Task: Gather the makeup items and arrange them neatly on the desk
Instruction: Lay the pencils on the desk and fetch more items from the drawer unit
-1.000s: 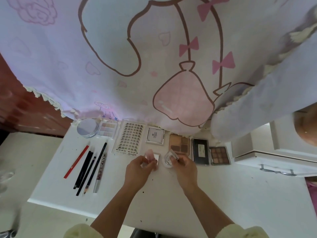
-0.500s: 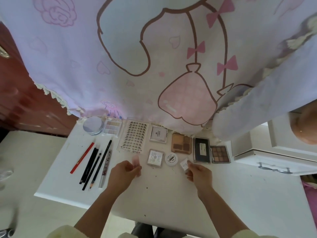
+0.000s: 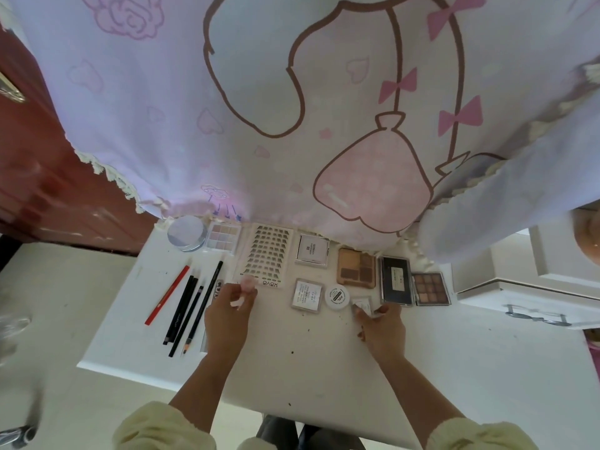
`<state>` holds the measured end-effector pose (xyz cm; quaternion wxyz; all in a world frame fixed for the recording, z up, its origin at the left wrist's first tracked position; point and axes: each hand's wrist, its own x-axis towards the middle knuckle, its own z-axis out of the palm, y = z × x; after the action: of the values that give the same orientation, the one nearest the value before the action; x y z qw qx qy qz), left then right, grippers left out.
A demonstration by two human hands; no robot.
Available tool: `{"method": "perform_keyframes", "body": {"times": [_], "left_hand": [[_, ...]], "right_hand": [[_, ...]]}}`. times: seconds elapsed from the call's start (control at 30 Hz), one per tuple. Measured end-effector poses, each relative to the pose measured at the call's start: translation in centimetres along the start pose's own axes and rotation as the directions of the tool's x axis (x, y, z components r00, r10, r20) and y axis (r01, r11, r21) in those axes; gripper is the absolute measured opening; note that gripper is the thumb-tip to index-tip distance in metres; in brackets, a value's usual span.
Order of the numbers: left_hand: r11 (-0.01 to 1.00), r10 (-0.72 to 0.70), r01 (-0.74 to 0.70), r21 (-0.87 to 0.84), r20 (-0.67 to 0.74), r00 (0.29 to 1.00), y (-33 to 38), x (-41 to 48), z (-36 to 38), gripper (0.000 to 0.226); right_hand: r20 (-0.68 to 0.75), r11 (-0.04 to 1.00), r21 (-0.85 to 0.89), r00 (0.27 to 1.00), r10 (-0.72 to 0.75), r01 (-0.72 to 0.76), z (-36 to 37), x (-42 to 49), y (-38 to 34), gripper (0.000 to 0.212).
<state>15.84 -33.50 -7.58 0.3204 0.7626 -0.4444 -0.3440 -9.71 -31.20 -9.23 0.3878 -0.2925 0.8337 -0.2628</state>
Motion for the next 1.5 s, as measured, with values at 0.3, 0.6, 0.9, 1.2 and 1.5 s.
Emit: {"method": "perform_keyframes", "body": {"times": [0.3,0.6,0.9,1.2,1.5], "left_hand": [[0.999,0.019,-0.018,-0.029,0.021,1.000,-1.0,0.0,-0.3,0.020],[0.999,0.037,-0.036,-0.014,0.113,0.993,-2.2,0.2,-1.1,0.032],[0.998,0.057,-0.057,-0.011,0.071,0.996,-1.8,-2.0,-4.3,0.049],[0.995,-0.078,0.084,0.045,-0.115,0.990,-4.8,-11.0,-10.0,0.016],[0.955,-0.268,0.296,0.012,-0.387,0.882,-10.5,-22.6,-18.2,0.012]], "right_hand": [[-0.003,1.000,0.002,1.000,-0.030,0.030,0.3,-0.9,0.2,0.043],[-0.070,0.978,0.033,0.977,-0.204,0.206,0.6,-4.0,-1.9,0.035],[0.204,0.875,-0.077,0.866,-0.456,0.479,3.3,-7.7,-4.7,0.022],[0.668,0.529,-0.201,0.510,-0.542,0.824,8.2,-13.2,-5.6,0.023],[0.862,0.203,-0.006,0.108,-0.496,0.979,13.0,-24.9,-4.4,0.023]]}}
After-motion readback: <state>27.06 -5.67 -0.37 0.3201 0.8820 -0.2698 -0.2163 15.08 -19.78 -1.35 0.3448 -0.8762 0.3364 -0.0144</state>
